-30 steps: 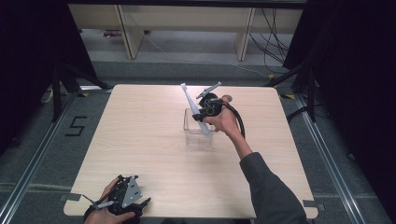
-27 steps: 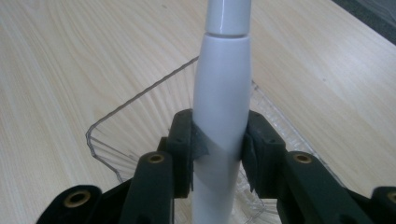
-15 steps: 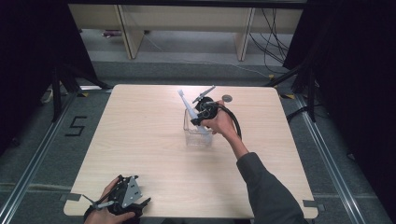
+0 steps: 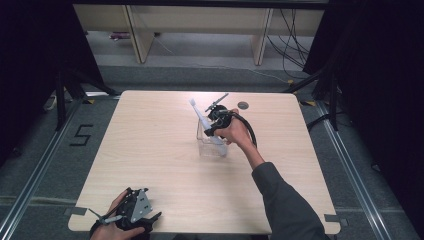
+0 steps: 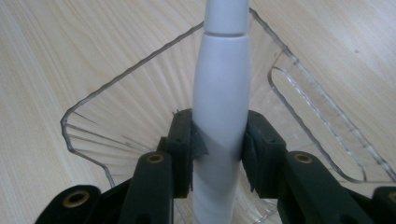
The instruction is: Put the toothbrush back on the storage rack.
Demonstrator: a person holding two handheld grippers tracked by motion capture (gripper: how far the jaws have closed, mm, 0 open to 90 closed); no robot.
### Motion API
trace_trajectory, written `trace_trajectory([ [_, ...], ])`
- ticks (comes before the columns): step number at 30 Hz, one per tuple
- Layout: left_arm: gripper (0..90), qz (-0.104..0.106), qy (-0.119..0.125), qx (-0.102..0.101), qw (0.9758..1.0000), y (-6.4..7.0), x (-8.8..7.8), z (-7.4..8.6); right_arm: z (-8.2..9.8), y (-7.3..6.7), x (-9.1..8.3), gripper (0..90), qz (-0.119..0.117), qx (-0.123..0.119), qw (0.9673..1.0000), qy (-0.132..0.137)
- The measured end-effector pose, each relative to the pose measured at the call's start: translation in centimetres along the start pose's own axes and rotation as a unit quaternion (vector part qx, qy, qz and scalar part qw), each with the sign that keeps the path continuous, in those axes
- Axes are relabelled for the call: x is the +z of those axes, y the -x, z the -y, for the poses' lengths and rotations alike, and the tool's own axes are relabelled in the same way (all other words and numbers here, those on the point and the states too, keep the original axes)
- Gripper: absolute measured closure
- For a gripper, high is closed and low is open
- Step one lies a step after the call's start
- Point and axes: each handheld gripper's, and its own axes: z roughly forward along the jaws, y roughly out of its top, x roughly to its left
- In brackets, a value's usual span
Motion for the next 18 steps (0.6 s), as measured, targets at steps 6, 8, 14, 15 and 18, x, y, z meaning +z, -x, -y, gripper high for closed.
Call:
trace_trajectory([
  [6,15.5,0.004,-0.001,0.001,1.0000,0.0,0.0,0.0,-0.1,0.1,0.1,66.2,-0.003,0.014,0.9999,-0.007],
  [8,15.5,0.002,0.000,-0.001,1.0000,0.0,0.0,0.0,0.0,0.2,0.1,64.4,-0.002,0.019,0.9998,-0.009],
  [14,15.5,0.000,0.000,-0.001,1.0000,0.0,0.0,0.0,0.0,0.0,-0.7,55.6,0.009,0.006,0.9999,0.008],
  [15,15.5,0.000,0.000,-0.001,1.0000,0.0,0.0,0.0,-0.1,0.0,-1.0,54.7,0.008,0.006,0.9998,0.014],
  [18,15.5,0.000,0.001,0.000,1.0000,0.0,0.0,0.0,0.0,-0.2,-1.7,53.0,0.006,0.016,0.9995,0.025],
])
